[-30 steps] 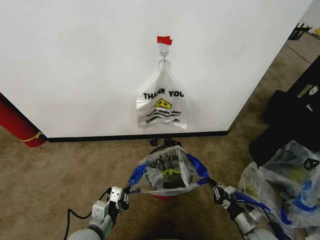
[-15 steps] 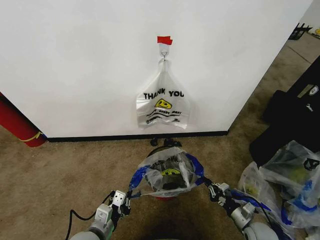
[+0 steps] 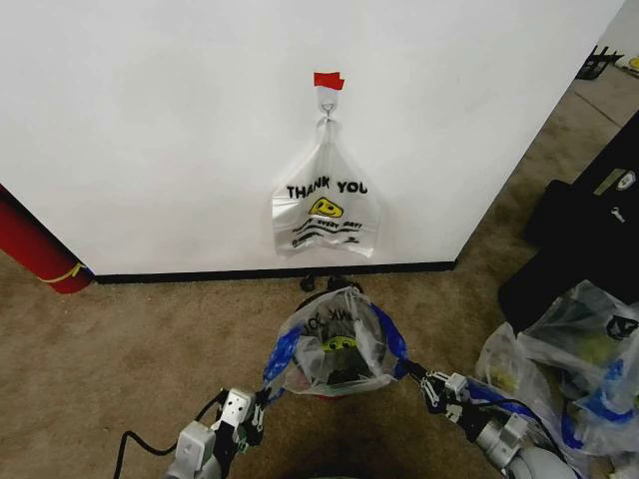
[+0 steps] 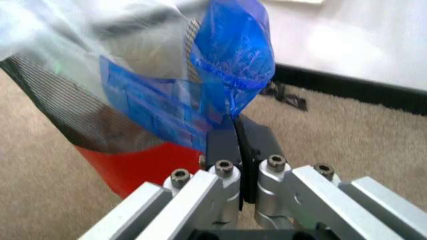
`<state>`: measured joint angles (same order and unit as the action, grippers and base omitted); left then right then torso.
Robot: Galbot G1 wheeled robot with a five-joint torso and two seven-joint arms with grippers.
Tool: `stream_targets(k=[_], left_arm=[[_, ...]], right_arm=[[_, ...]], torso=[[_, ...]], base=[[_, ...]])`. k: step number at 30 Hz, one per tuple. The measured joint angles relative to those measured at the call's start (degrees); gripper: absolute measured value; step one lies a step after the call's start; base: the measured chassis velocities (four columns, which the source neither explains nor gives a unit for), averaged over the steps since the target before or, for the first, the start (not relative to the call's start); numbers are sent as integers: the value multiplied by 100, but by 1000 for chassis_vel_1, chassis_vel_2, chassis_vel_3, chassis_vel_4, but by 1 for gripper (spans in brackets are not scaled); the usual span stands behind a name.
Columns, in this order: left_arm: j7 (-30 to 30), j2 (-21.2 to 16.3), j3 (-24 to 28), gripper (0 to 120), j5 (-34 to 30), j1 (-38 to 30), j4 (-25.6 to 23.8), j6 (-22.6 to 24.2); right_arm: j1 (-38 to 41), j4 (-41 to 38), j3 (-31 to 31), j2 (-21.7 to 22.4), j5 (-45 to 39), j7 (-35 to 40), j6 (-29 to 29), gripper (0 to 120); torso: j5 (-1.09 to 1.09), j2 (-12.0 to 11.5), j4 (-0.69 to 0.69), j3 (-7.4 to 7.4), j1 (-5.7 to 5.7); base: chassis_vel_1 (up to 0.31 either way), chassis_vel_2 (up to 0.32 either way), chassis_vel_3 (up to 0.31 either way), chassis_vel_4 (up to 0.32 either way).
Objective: Pick up the garbage bag from the wall and place it over the trash bin.
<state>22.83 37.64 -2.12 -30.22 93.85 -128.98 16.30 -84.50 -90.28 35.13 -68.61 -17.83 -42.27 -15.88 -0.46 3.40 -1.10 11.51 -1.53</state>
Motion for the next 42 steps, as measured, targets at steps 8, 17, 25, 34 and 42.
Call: stream_targets(k=[8,17,25,34,42], left_arm=[[-9,273,192,0,162,-591,738,17],[8,415,177,0,208,-839,860,-155],[201,445,57,13,167,-583,401,-409],[408,529,-391,46,188,-51,-186,-306],[416,539,-791,75,195,327,-552,-610]], right_arm=[[204,66,-128,154,182,651,335,0],[393,53,-423,128,184,1702,523,0],[215,-119,-342,-9,-16,1920,278,0],[-211,-307,217,-176,86,1548,-273,12],[-312,-285,462,-318,-393,1251,-731,39]], torso=[[0,0,-1,0,0],[1,0,0,0,0],[0,0,0,0,0],[0,0,-1,0,1],[0,0,-1,0,1]], base=[[0,0,0,0],[0,0,0,0],[0,0,0,0],[0,0,0,0],[0,0,0,0]])
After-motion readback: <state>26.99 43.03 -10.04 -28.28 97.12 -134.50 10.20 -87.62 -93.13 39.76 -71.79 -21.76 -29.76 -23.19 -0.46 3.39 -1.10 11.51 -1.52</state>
